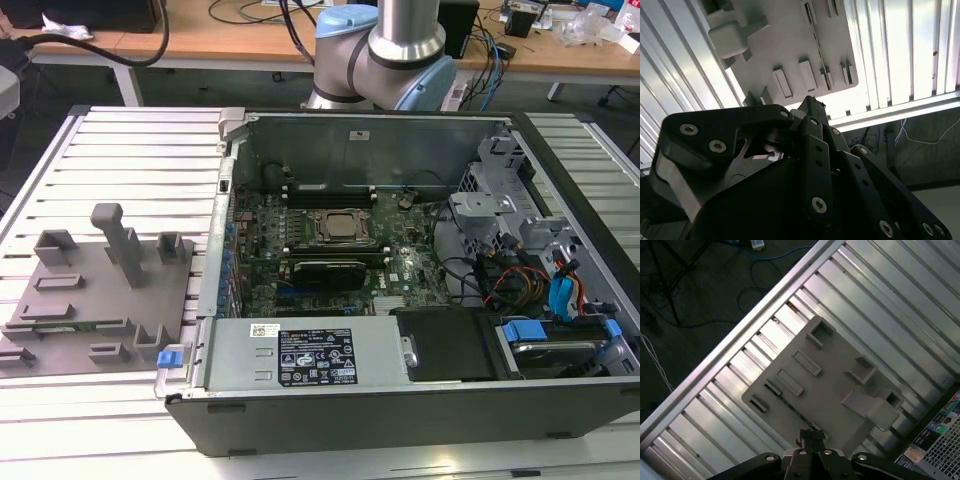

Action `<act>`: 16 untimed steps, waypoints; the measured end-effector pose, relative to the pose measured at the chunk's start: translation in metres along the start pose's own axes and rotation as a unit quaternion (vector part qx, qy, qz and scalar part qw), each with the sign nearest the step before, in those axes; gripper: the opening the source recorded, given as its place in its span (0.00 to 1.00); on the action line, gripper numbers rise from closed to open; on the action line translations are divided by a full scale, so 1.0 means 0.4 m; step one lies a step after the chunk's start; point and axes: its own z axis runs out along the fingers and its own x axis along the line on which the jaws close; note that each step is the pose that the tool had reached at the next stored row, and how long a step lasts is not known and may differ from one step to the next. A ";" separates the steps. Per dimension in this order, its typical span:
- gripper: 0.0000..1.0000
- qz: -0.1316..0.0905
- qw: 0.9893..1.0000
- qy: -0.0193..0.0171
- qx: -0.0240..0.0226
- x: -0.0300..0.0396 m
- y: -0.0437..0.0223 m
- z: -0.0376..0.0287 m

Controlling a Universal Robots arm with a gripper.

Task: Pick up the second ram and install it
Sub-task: 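Pick up the second ram and move it above second insertion slot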

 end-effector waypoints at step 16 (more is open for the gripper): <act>0.11 -0.124 0.992 0.005 -0.002 0.000 0.000 0.000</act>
